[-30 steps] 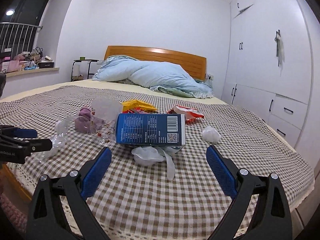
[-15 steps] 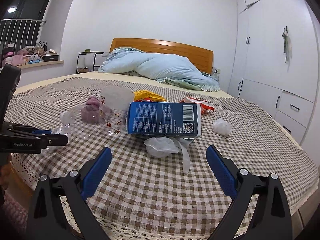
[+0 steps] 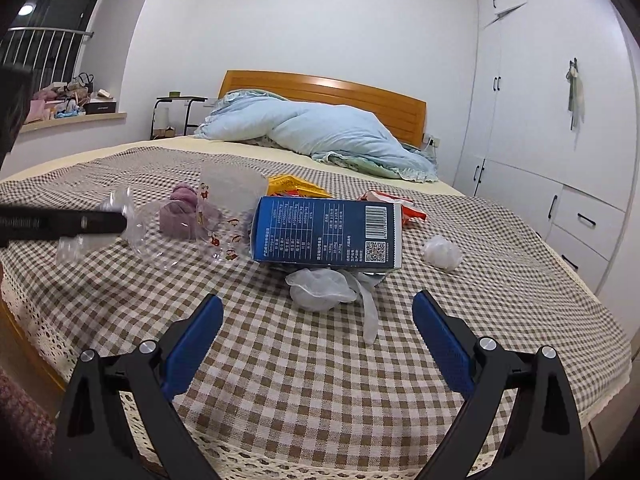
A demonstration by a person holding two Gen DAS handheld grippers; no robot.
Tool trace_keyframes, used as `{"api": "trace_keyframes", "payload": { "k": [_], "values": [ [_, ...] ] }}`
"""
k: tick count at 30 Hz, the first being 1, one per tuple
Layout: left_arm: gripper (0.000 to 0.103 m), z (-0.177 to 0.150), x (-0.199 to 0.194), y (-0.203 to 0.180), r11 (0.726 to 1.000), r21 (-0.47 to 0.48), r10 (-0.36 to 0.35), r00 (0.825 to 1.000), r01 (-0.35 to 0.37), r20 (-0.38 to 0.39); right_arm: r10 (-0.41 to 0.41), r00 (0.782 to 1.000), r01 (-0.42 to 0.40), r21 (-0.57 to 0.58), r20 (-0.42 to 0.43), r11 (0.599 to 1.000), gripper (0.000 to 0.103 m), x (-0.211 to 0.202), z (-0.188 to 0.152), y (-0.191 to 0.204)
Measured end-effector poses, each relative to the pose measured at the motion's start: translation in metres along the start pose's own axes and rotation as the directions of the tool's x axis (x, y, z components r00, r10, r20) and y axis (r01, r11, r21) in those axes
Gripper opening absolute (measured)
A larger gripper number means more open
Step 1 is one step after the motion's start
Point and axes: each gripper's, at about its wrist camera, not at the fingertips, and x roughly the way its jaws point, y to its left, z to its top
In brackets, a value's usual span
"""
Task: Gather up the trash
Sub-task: 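Close the left tool on the crumpled clear plastic bag on the bedspread, then lift the plastic bag with the left tool while the right tool grasps a clear plastic cup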
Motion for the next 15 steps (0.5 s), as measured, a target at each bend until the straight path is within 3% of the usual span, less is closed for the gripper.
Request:
{"api": "trace_keyframes", "payload": {
  "k": [7,15],
  "values": [
    [0.032,0.025,-0.004,0.006,0.998,-0.057,0.003,0.996,0.003,0.092,-0.065,0.998,0.065,-0.082,0.004,0.994,0.091,0.002,0.003,0.008],
    [0.032,0.043,0.002,0.012,0.996,-0.091,0.012,0.992,-0.001,0.127,-0.072,0.997,0.071,-0.141,-0.001,0.987,0.091,0.01,0.029,0.014]
  ]
}}
